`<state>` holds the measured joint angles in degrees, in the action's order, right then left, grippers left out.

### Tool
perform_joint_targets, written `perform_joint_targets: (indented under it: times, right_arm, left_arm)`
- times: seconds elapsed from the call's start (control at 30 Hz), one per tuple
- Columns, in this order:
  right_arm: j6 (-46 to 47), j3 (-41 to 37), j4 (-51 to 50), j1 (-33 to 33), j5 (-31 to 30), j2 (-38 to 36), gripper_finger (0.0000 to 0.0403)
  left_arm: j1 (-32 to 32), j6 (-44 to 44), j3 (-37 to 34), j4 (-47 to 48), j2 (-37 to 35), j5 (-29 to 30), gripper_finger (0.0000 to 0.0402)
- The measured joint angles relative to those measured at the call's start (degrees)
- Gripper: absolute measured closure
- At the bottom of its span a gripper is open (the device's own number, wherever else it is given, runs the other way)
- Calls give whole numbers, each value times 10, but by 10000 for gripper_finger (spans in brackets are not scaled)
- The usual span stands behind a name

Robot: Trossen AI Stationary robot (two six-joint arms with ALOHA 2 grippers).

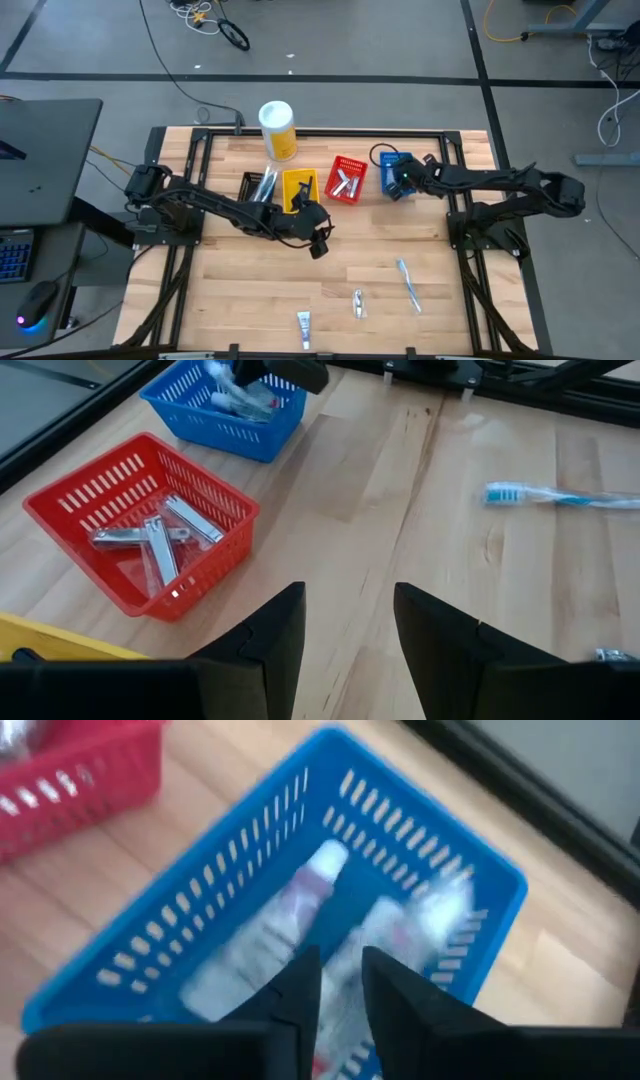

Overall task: Pick & Place Travel size toiletries
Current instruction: Put the white toothpaste into the blue bin, then put the blue toothbrush into the black bin

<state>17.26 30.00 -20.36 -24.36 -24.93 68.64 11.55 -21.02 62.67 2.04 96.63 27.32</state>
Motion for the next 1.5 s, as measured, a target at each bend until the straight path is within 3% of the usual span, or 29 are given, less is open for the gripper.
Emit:
perform_joint_targets:
  times: [0.17, 0.37, 0.47, 0.77, 0.93, 1.13, 1.3, 1.4, 1.5]
  right_arm:
    - [-3, 13, 24, 7, 17, 0, 303]
    - [9, 31, 30, 67, 163, -10, 303]
    - [47, 32, 31, 126, 193, -10, 302]
    - [169, 7, 59, 324, 165, -10, 302]
    - [213, -10, 108, 399, 158, -9, 302]
    - [248, -46, 191, 456, 110, -9, 302]
    - [270, -57, 195, 481, 82, -9, 302]
    - [301, -55, 165, 492, 80, -10, 302]
    - [386, -27, 57, 506, 111, -13, 302]
  left_arm:
    - [1, 4, 0, 0, 0, 0, 238]
    - [0, 3, 0, 0, 0, 0, 238]
    - [1, 3, 0, 0, 0, -1, 238]
    - [1, 2, 0, 0, 0, -23, 238]
    - [1, 2, 0, 0, 0, -24, 238]
    - [4, 2, 0, 0, 0, -26, 238]
    - [8, 2, 0, 0, 0, -28, 238]
    - [9, 2, 0, 0, 0, -28, 238]
    - [9, 2, 0, 0, 0, -28, 238]
